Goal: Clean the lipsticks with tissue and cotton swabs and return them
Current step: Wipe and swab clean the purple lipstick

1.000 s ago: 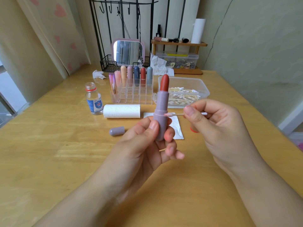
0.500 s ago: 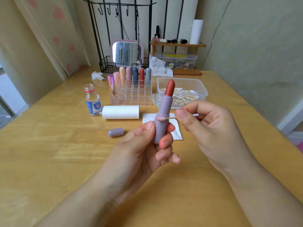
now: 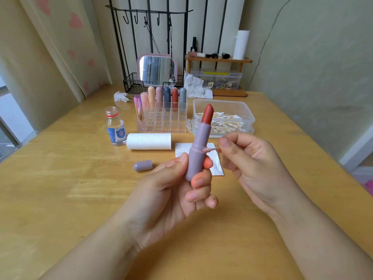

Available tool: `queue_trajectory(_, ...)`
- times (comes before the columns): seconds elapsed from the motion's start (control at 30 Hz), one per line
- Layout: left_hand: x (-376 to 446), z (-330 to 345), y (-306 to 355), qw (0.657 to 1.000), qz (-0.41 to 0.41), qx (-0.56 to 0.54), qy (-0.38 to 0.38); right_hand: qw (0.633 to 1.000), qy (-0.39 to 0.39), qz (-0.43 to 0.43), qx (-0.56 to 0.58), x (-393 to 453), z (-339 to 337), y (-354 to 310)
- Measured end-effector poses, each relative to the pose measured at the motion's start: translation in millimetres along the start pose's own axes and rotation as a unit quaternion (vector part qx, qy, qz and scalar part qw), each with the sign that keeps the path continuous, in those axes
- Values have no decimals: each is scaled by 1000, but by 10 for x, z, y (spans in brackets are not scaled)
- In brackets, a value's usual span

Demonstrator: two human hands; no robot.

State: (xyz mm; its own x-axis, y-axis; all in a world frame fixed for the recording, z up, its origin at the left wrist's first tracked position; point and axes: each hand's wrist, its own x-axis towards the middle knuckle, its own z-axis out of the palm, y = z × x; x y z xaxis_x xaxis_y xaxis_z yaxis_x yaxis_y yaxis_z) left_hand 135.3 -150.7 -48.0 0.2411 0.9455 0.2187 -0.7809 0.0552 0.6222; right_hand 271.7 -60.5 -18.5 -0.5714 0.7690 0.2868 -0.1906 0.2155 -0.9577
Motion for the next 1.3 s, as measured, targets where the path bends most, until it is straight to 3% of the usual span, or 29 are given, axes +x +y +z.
queue_trajectory(0.2,18,-39,39,999,-17,-39,-32,999,-8,45,20,1,47,24)
queue_trajectory(0.3,13,-39,41,999,-5,-31,-40,997,30,69,-25,22,39,64)
queue_trajectory(0.37,18,-52,23,999,26,19,-14,992,70,77,-65,49,11,109)
queue_trajectory(0.43,37,-35,21,989,76,110,61,986,103,79,-105,71,-36,132)
queue_trajectory(0.53,50,-67,69,936,122,262,200,979,113,80,-151,82,-133,156)
queue_trajectory(0.7,71,-205,139,821,126,465,305,978,50,133,-153,64,-231,206)
queue_trajectory(0.87,127,-419,225,651,111,631,407,976,12,164,-146,42,-196,242)
queue_trajectory(1.0,176,-526,273,601,84,664,437,982,9,150,-116,41,-196,246)
queue_trajectory(1.13,224,-587,268,526,40,721,450,984,1,157,-83,40,-200,256)
queue_trajectory(1.3,222,-678,242,505,18,735,452,984,-8,162,-72,28,-182,263)
